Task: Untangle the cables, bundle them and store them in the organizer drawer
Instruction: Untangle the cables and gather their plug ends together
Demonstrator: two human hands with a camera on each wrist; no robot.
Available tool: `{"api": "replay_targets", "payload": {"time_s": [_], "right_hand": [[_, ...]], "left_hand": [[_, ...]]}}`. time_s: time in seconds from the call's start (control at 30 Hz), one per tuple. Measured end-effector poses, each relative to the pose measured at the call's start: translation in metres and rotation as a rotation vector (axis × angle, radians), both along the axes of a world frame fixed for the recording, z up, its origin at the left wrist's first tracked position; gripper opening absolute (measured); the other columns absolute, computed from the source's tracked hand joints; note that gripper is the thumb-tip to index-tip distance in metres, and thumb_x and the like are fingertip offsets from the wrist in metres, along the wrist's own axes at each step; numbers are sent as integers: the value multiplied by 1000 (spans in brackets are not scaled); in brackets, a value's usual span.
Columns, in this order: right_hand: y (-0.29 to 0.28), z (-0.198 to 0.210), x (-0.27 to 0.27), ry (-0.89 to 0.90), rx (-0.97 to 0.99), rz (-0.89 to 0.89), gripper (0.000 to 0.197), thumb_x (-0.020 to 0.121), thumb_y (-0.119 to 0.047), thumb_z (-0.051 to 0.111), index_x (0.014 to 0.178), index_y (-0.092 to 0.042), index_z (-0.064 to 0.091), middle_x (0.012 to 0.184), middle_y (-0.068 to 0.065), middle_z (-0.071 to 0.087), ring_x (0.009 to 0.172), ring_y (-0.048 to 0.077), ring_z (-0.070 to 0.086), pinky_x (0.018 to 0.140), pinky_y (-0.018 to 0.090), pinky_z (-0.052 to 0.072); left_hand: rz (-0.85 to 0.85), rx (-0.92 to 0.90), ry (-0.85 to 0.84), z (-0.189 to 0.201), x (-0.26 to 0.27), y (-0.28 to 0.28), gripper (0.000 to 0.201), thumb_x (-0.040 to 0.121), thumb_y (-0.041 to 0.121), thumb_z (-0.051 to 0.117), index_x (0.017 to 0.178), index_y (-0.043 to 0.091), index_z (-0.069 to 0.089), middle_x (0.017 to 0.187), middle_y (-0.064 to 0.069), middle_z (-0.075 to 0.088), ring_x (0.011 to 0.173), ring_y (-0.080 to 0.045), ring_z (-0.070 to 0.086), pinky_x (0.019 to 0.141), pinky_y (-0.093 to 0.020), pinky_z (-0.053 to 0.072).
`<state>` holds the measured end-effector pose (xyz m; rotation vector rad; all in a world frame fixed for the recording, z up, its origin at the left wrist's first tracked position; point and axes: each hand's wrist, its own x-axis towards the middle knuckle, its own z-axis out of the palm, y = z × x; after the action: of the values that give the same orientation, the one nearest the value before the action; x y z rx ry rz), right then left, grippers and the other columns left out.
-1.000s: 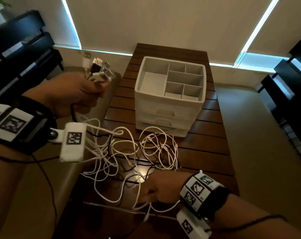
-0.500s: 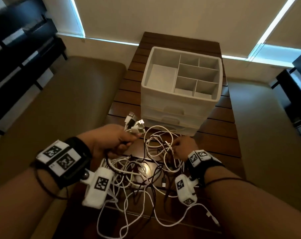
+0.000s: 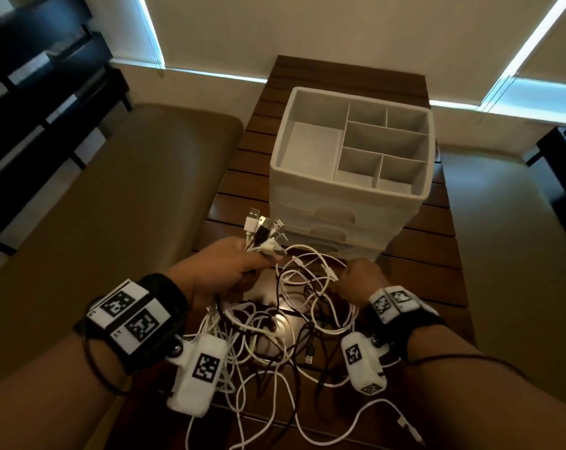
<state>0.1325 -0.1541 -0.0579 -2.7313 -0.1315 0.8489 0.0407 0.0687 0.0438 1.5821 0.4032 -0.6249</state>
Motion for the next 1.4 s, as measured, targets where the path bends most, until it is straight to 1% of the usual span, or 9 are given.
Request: {"api": "replay_targets", "payload": {"time_s": [0.1,0.17,0.33,0.43,0.73,0.9,1.1,1.23,1.4], "right_hand": [[-16,31,-8,118,288,-227,14,87,-12,62,73,-9,61,78,11,64,71,24,61,75,39,59],[-22,61,-23,130,556,-391,14,89,-4,62,77,4,61,61,7,64,51,17,58,50,29,54],[-12,118,-65,79,832,-224,21,83,-13,72,70,-3,59,51,4,65,43,12,59,39,21,42],[-2,126,-82,87,866,-200,21,81,-17,75,67,-9,62,53,6,66,41,15,57,39,21,41],[15,131,-100,-37,944,-214,10,79,-1,71,88,0,68,75,25,70,53,26,62,43,28,44],[17,132,-104,-17,956,-165,24,76,-2,75,96,-1,61,74,18,70,53,20,63,42,24,44],[18,141,-103,-123,957,-156,18,81,5,64,76,-10,57,60,10,63,42,9,59,40,23,45],[22,134,-99,-102,1023,-200,26,76,0,75,77,-10,51,59,8,64,49,21,63,51,34,51],[11,116,-92,58,924,-18,18,82,-2,70,86,-13,57,66,4,64,51,18,60,49,28,48]], "left_hand": [[10,-59,-49,4,0,-7,12,77,22,71,67,20,66,52,2,29,45,-10,20,43,-23,14],[27,-93,-55,7,0,-14,5,80,21,68,80,16,67,53,3,31,45,-9,22,43,-22,15],[59,-153,-73,10,-1,-35,35,95,24,57,62,21,64,53,4,30,44,-8,22,41,-20,17],[51,-163,-120,16,-6,-47,29,96,29,55,70,17,50,53,2,31,43,-9,24,40,-20,21],[16,-250,-210,35,-27,-63,6,84,18,71,85,12,69,68,-8,64,55,-21,59,42,-20,40],[119,-257,-238,37,-31,-64,15,91,17,63,93,3,67,66,-6,68,48,-13,61,38,-18,42],[113,-255,-297,36,-31,-66,21,85,22,70,90,3,66,60,-5,63,44,-13,55,39,-18,40],[250,-200,-289,40,-29,-70,31,96,14,55,68,6,65,48,2,58,36,-7,50,35,-16,36],[384,-109,-253,37,-20,-65,41,99,35,49,64,13,49,53,-1,44,40,-9,39,38,-18,34]]}}
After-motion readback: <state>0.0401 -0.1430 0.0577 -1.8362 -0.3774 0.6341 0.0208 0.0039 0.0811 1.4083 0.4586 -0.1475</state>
